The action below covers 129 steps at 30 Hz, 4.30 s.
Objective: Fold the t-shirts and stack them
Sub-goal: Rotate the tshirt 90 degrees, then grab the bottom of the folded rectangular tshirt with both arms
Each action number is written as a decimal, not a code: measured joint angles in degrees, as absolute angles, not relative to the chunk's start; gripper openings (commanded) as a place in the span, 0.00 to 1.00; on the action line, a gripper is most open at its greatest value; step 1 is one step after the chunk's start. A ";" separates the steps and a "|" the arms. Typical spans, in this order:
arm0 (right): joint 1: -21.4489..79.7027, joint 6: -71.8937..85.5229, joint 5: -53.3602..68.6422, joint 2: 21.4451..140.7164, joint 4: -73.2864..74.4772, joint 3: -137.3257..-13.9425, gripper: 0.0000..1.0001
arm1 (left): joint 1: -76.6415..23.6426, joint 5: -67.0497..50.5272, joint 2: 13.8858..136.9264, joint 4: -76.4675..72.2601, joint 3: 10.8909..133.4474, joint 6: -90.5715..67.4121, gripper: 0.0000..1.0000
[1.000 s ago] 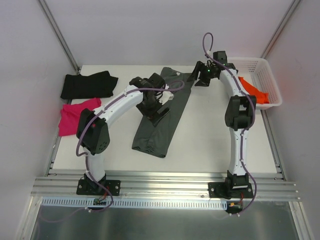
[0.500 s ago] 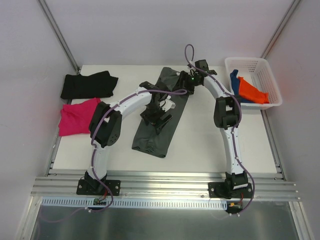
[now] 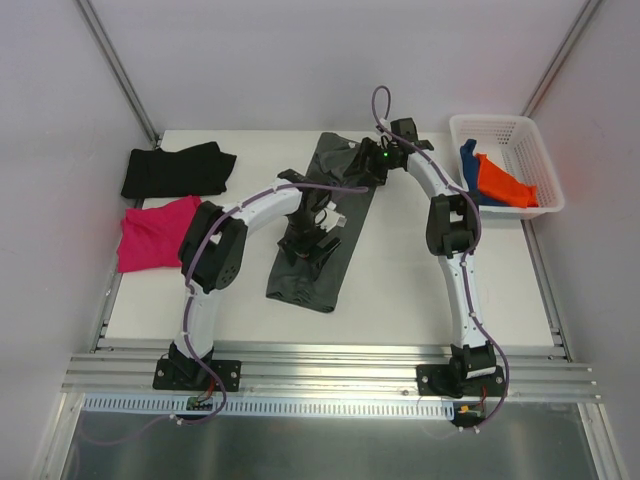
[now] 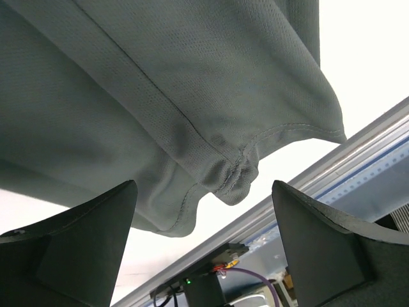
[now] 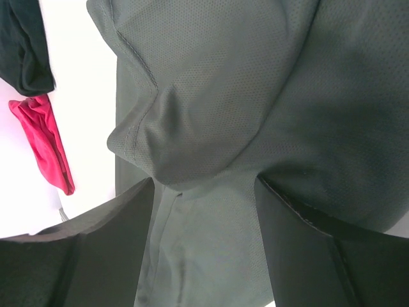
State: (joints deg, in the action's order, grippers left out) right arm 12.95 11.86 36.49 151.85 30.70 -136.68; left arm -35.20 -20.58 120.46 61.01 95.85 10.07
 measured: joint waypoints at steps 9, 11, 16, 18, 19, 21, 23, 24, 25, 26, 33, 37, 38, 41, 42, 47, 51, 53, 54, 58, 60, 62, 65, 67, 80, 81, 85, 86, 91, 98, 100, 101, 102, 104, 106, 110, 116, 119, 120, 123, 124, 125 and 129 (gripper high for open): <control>12.75 13.52 37.69 152.88 28.91 -137.60 0.68 | -35.40 -23.24 123.46 60.97 95.72 9.37 0.87; 12.60 13.69 37.93 153.03 28.84 -137.69 0.68 | -35.73 -23.73 124.09 60.97 95.74 9.21 0.87; 12.29 14.31 38.72 153.40 28.53 -137.99 0.68 | -37.98 -25.10 125.99 61.78 97.14 8.29 0.87; 12.19 14.37 38.89 153.42 28.47 -137.99 0.68 | -39.13 -25.69 126.91 62.19 98.56 7.99 0.87; 12.12 14.37 38.89 153.42 28.47 -137.99 0.69 | -39.70 -26.04 127.28 62.37 99.22 7.86 0.87; 11.97 14.39 38.96 153.42 28.45 -137.99 0.69 | -40.71 -26.63 127.81 62.37 100.12 7.66 0.87; 11.79 14.39 39.00 153.42 28.42 -137.99 0.69 | -41.74 -26.87 128.33 62.39 101.06 7.35 0.87; 11.66 14.39 39.05 153.42 28.42 -137.99 0.69 | -42.15 -26.98 128.49 62.37 101.38 7.18 0.87; 11.53 14.39 39.09 153.42 28.42 -137.99 0.69 | -42.50 -27.05 128.62 62.33 101.62 7.05 0.87; 11.42 14.39 39.09 153.42 28.42 -137.99 0.69 | -42.89 -27.07 128.86 62.28 102.00 6.98 0.87; 11.11 14.41 39.24 153.42 28.40 -137.99 0.69 | -44.71 -28.16 130.54 62.61 104.68 6.50 0.87; 11.11 14.39 39.24 153.42 28.38 -137.99 0.69 | -45.06 -28.67 131.41 63.20 106.00 6.31 0.87; 11.11 14.41 39.24 153.42 28.38 -137.99 0.69 | -45.04 -28.73 131.63 63.33 106.24 6.22 0.87; 11.11 14.41 39.24 153.42 28.36 -137.99 0.69 | -45.06 -29.19 132.09 63.51 106.94 5.58 0.87; 11.11 14.41 39.24 153.42 28.34 -137.99 0.69 | -45.08 -29.36 132.22 63.51 107.09 5.45 0.87; 11.25 14.41 39.24 153.42 28.29 -137.99 0.69 | -45.56 -29.67 132.92 63.55 108.22 4.86 0.88; 11.38 14.39 39.22 153.42 28.27 -137.99 0.69 | -46.11 -29.82 133.03 63.40 108.53 4.80 0.88; 11.44 14.35 39.18 153.42 28.25 -137.99 0.69 | -46.22 -29.91 133.12 63.33 108.71 4.78 0.88; 11.46 14.33 39.18 153.42 28.25 -137.99 0.69 | -46.24 -29.95 133.21 63.33 108.86 4.75 0.88; 11.51 12.73 39.05 153.18 28.58 -137.97 0.70 | -46.41 -29.45 133.58 63.48 109.80 4.71 0.93; 11.49 10.98 38.37 152.22 29.26 -137.14 0.71 | -46.52 -28.51 133.25 63.40 109.91 4.97 0.95; 11.42 8.54 37.10 149.80 31.20 -134.69 0.72 | -46.63 -26.33 132.27 63.00 109.60 5.87 0.95; 10.85 5.28 34.68 144.09 34.15 -130.47 0.70 | -46.65 -22.22 127.98 62.00 107.28 7.64 0.96; 10.07 4.01 33.23 138.80 35.64 -126.85 0.70 | -46.37 -19.18 122.45 61.95 105.14 8.86 0.96; 7.20 8.95 34.00 88.27 37.60 -73.36 0.65 | -31.92 -11.51 98.89 59.33 91.05 8.25 0.85; 7.77 9.67 33.89 87.26 37.39 -68.93 0.64 | -30.15 -12.19 99.18 59.00 89.58 7.05 0.85; 10.11 11.44 33.39 86.19 38.68 -58.04 0.63 | -26.63 -16.71 99.37 57.78 85.47 1.74 0.89; 10.50 11.57 32.99 85.38 39.38 -56.62 0.64 | -26.30 -18.26 99.37 57.25 84.97 -0.16 0.88; 10.57 12.80 31.09 77.71 39.35 -52.75 0.63 | -26.48 -27.18 99.37 52.84 83.31 -9.87 0.80; 10.48 18.46 34.26 77.25 37.21 -46.54 0.61 | -27.44 -34.48 102.00 48.69 79.22 -17.85 0.75; 10.48 20.29 35.46 79.59 35.33 -45.23 0.61 | -27.40 -35.75 102.21 48.05 76.18 -19.18 0.75; 10.48 21.08 35.92 80.90 34.46 -44.80 0.61 | -27.40 -36.05 102.30 47.99 74.72 -19.81 0.75; 10.48 21.74 36.23 81.93 33.58 -44.45 0.61 | -27.40 -36.29 102.54 47.92 73.56 -20.29 0.75; 10.46 22.57 36.53 82.91 32.49 -44.12 0.61 | -27.40 -36.84 103.33 47.62 72.34 -20.82 0.74; 10.44 23.33 36.84 83.13 31.31 -44.01 0.60 | -27.38 -37.17 104.22 47.27 71.96 -21.47 0.71; 10.44 24.40 36.97 83.50 29.08 -44.01 0.59 | -27.38 -38.26 106.00 46.19 71.94 -22.74 0.65; 11.51 24.71 37.19 86.70 28.75 -44.01 0.57 | -27.27 -39.51 107.55 44.80 69.71 -24.56 0.60; 12.78 24.86 37.43 88.18 28.75 -44.01 0.57 | -26.96 -40.12 108.03 44.51 68.31 -25.17 0.60; 13.32 24.91 37.50 88.71 28.77 -44.01 0.56 | -26.92 -40.29 108.20 44.31 67.88 -25.43 0.60; 15.03 24.99 37.87 90.26 28.88 -44.01 0.54 | -26.89 -40.62 108.92 43.81 67.13 -26.39 0.58; 15.66 25.08 37.93 90.76 28.88 -44.01 0.54 | -26.89 -40.88 109.21 43.70 67.00 -26.59 0.57; 16.29 25.26 38.00 91.22 28.91 -44.01 0.54 | -26.89 -41.39 109.56 43.62 66.89 -26.72 0.57; 18.98 26.02 38.11 92.73 28.84 -44.03 0.53 | -26.89 -42.24 111.46 42.68 66.67 -27.49 0.54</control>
State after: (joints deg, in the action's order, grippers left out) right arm 18.98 26.02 38.11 92.73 28.84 -44.03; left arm -26.89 -42.24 111.46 42.68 66.67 -27.49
